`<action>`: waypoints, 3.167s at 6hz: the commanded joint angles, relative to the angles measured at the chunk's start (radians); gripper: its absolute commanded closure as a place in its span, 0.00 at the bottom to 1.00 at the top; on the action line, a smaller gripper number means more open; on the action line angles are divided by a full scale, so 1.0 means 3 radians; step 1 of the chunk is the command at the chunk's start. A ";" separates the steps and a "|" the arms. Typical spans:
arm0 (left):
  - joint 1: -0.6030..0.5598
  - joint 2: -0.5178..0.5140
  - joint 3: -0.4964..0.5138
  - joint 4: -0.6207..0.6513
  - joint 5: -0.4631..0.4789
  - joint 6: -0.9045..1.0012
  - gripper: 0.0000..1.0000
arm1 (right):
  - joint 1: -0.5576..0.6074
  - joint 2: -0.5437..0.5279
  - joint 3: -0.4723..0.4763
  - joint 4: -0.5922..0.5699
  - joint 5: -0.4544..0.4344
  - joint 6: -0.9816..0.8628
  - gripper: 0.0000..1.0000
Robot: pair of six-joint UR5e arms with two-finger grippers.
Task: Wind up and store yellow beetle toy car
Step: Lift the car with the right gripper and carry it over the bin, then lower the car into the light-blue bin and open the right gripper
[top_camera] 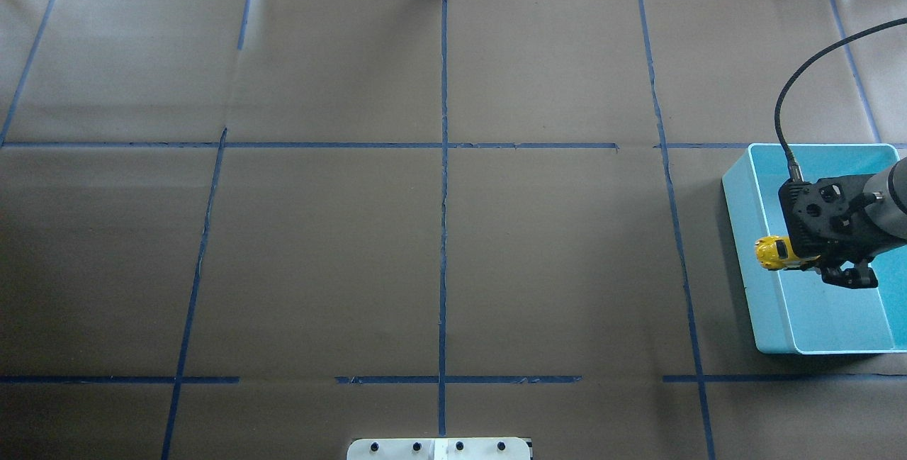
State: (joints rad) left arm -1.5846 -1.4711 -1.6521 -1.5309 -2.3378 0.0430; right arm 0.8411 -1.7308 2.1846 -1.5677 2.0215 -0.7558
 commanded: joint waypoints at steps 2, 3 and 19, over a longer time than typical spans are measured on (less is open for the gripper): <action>0.0000 0.0000 0.0005 0.0005 -0.0005 -0.0005 0.00 | 0.0350 -0.0034 -0.0348 0.0005 0.0006 -0.0649 1.00; 0.0000 0.0000 0.0005 0.0005 -0.0005 -0.0021 0.00 | 0.0351 -0.0024 -0.0490 0.0015 0.0006 -0.0651 1.00; -0.0015 0.0046 -0.0041 -0.0010 -0.0005 -0.0005 0.00 | 0.0146 -0.0039 -0.0909 0.0941 0.0226 0.0034 0.00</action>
State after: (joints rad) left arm -1.5889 -1.4566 -1.6622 -1.5339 -2.3384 0.0414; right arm 0.8790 -1.7314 1.8428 -1.2756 2.0781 -0.7470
